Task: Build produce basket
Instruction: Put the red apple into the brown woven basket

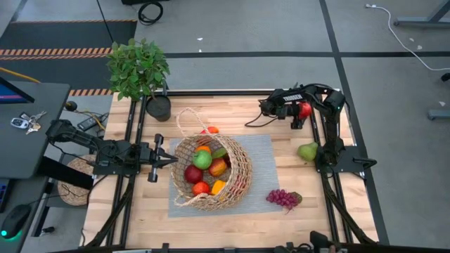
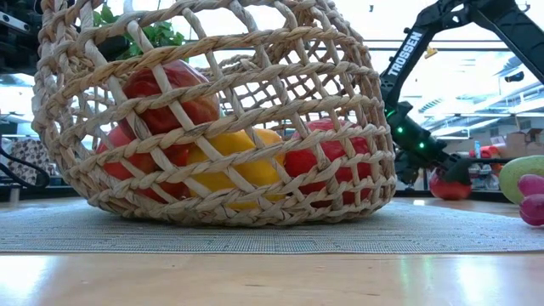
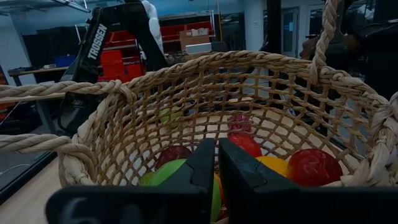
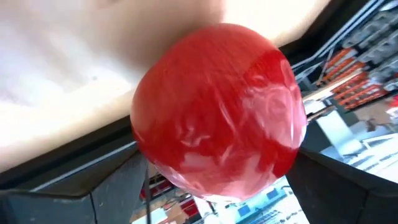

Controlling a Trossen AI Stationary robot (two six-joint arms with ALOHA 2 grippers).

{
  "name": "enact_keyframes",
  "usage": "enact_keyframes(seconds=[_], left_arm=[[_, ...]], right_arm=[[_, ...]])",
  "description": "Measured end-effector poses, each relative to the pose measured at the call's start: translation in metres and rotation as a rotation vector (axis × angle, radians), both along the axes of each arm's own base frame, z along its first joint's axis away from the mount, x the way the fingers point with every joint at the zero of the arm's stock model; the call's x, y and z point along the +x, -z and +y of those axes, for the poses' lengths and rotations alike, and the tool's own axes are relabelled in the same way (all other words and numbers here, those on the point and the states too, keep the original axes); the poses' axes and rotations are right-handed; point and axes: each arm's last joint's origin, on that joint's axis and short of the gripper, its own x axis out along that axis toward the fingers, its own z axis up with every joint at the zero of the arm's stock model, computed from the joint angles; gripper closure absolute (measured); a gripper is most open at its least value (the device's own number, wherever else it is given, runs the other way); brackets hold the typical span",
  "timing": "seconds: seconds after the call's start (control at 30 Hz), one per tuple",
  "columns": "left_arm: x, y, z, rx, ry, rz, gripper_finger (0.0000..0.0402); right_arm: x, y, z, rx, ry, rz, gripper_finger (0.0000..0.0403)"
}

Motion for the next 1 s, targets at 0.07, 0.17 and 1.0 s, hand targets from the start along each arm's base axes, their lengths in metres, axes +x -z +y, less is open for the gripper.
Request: enact_keyframes(seconds=[0.07, 0.17, 1.0], left_arm=[[0.0, 0.0, 0.0, 0.0, 0.0, 0.0, 0.0374], [0.0, 0.0, 0.0, 0.0, 0.0, 0.0, 0.0372], [0.0, 0.0, 0.0, 0.0, 0.0, 0.0, 0.0368]], right_arm=[[0.001, 0.001, -0.001, -0.007, -0.02, -0.005, 0.0036], [0.003, 0.002, -0.004, -0.019, -0.048, -0.015, 0.0037], [0.074, -0.017, 0.033, -0.119, -0.164, -0.276, 0.0037]])
